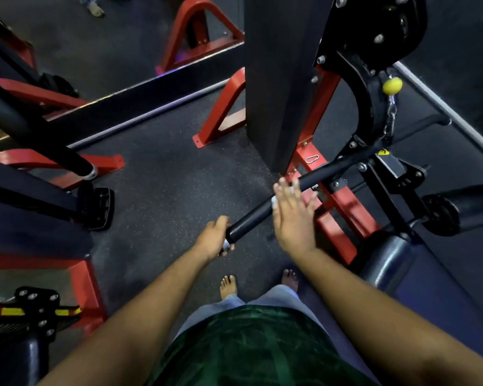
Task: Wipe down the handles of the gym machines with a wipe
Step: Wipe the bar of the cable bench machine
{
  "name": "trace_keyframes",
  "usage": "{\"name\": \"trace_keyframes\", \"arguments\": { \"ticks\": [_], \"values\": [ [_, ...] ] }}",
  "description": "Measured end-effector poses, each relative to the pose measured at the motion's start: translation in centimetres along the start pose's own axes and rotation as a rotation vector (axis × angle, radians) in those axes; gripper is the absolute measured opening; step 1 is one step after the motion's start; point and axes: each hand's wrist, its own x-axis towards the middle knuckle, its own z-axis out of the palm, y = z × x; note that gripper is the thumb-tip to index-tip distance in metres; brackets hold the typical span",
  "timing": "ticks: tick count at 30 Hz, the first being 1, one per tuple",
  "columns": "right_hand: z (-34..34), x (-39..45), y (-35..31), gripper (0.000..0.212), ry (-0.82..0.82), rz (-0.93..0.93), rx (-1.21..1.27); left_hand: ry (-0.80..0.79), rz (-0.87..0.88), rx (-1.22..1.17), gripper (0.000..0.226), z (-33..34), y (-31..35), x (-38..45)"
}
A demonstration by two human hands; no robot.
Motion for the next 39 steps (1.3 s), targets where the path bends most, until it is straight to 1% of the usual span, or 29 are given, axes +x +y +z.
{"name": "trace_keyframes", "arguments": {
  "ticks": [3, 4, 5, 6, 8, 10, 12, 13, 14, 15, 18, 19, 21, 22, 23, 26, 27, 28, 29, 30, 32, 33, 34, 35, 36, 37, 39],
  "values": [
    [1.9, -4.0, -3.3, 0.050, -0.079, -0.306, 0.011, 0.053, 0.072, 0.116, 0.047, 0.4, 0.1, 0.5],
    [2.1, -4.6, -3.2, 0.051, -0.092, -0.371, -0.010, 0.053, 0.101, 0.180, 0.048, 0.4, 0.1, 0.7],
    [1.9, -4.1, -2.3, 0.051, -0.092, -0.384, -0.021, 0.051, 0.131, 0.254, 0.048, 0.4, 0.2, 0.9],
    [1.4, -2.9, -1.1, 0.051, -0.077, -0.348, -0.029, 0.054, 0.159, 0.333, 0.047, 0.2, 0.2, 1.0],
    [0.4, 0.2, 2.0, 0.050, -0.059, -0.194, -0.052, 0.076, 0.207, 0.464, 0.050, 0.0, 0.6, 0.9],
    [-0.7, 4.0, 6.5, 0.048, -0.051, 0.055, -0.024, 0.102, 0.244, 0.556, 0.059, -0.1, 1.2, 0.8],
    [-1.9, 7.0, 10.3, 0.047, -0.055, 0.303, 0.111, 0.119, 0.277, 0.655, 0.066, -0.1, 1.9, 0.7],
    [-2.1, 8.0, 11.3, 0.048, -0.059, 0.357, 0.193, 0.121, 0.290, 0.710, 0.066, 0.1, 2.3, 0.9],
    [-2.0, 8.3, 11.2, 0.047, -0.058, 0.346, 0.252, 0.116, 0.302, 0.764, 0.064, 0.3, 2.7, 1.0],
    [-1.8, 8.1, 10.5, 0.045, -0.054, 0.285, 0.288, 0.104, 0.315, 0.812, 0.061, 0.7, 3.2, 1.3],
    [-1.1, 5.7, 6.2, 0.040, -0.095, 0.005, 0.304, 0.086, 0.347, 0.938, 0.062, 2.4, 4.8, 2.4],
    [-1.3, 4.9, 5.5, 0.041, -0.131, -0.104, 0.283, 0.088, 0.352, 0.962, 0.062, 3.1, 5.3, 2.8],
    [-1.4, 5.1, 7.1, 0.045, -0.169, -0.278, 0.172, 0.095, 0.359, 0.958, 0.058, 4.8, 6.1, 3.4],
    [-1.6, 5.9, 8.9, 0.046, -0.169, -0.282, 0.117, 0.102, 0.363, 0.944, 0.056, 5.4, 6.4, 3.6],
    [-1.7, 7.0, 11.3, 0.047, -0.165, -0.220, 0.084, 0.114, 0.366, 0.930, 0.054, 6.2, 6.7, 3.8],
    [-2.5, 10.2, 19.3, 0.050, -0.145, 0.199, 0.119, 0.157, 0.375, 0.902, 0.051, 8.1, 7.4, 4.6],
    [-2.8, 11.0, 21.0, 0.051, -0.140, 0.295, 0.142, 0.169, 0.386, 0.896, 0.051, 8.5, 7.6, 4.8],
    [-2.9, 11.5, 21.9, 0.053, -0.134, 0.342, 0.165, 0.181, 0.396, 0.892, 0.050, 9.2, 8.1, 5.2],
    [-2.8, 11.6, 21.5, 0.054, -0.125, 0.339, 0.187, 0.192, 0.403, 0.888, 0.049, 9.7, 8.5, 5.4],
    [-2.5, 11.2, 20.6, 0.054, -0.123, 0.298, 0.207, 0.199, 0.405, 0.888, 0.049, 10.4, 9.2, 5.8],
    [-2.0, 9.4, 17.3, 0.049, -0.152, 0.118, 0.253, 0.209, 0.398, 0.905, 0.048, 11.4, 10.3, 6.4],
    [-2.0, 8.4, 16.2, 0.048, -0.201, 0.000, 0.278, 0.213, 0.391, 0.923, 0.048, 11.9, 10.9, 6.8],
    [-2.1, 7.6, 15.7, 0.049, -0.249, -0.111, 0.275, 0.218, 0.384, 0.940, 0.048, 12.2, 11.2, 7.1],
    [-2.1, 7.6, 16.5, 0.050, -0.263, -0.192, 0.238, 0.221, 0.372, 0.953, 0.048, 12.5, 11.5, 7.4],
    [-2.1, 8.2, 18.1, 0.052, -0.249, -0.227, 0.186, 0.222, 0.358, 0.960, 0.047, 12.6, 11.5, 7.6],
    [-2.1, 9.1, 20.0, 0.053, -0.223, -0.188, 0.140, 0.222, 0.347, 0.962, 0.047, 12.6, 11.4, 7.8],
    [-2.2, 11.2, 24.3, 0.052, -0.169, 0.037, 0.113, 0.230, 0.332, 0.962, 0.051, 12.7, 11.1, 7.9]
  ]
}}
